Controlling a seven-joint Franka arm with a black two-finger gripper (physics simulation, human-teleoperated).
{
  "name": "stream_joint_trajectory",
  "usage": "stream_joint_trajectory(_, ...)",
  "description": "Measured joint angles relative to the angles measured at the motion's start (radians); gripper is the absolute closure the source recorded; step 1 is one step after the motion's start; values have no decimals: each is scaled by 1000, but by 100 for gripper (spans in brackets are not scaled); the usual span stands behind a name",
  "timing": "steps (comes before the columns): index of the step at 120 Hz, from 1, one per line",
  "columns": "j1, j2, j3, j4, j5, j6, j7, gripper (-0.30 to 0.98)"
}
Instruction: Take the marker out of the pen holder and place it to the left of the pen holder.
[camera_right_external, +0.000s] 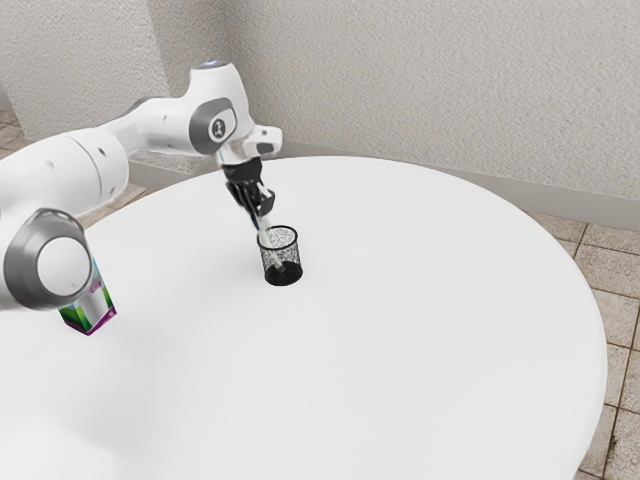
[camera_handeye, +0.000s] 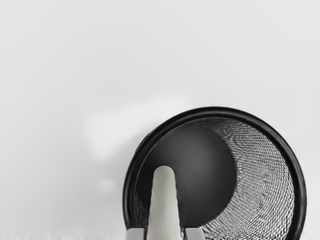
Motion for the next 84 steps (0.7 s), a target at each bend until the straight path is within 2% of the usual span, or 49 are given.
stream_joint_trajectory(25,-26,-98,1,-21,4,-72,-9,76)
stream_joint_trajectory(42,-31,-251,29,-117,4,-111,-13,77)
stream_joint_trajectory(55,-26,-351,83,-202,-3,-132,-16,78)
stream_joint_trajectory(69,-26,-336,135,-230,1,-126,-12,78)
stream_joint_trajectory(84,-25,-274,176,-234,3,-32,-6,79)
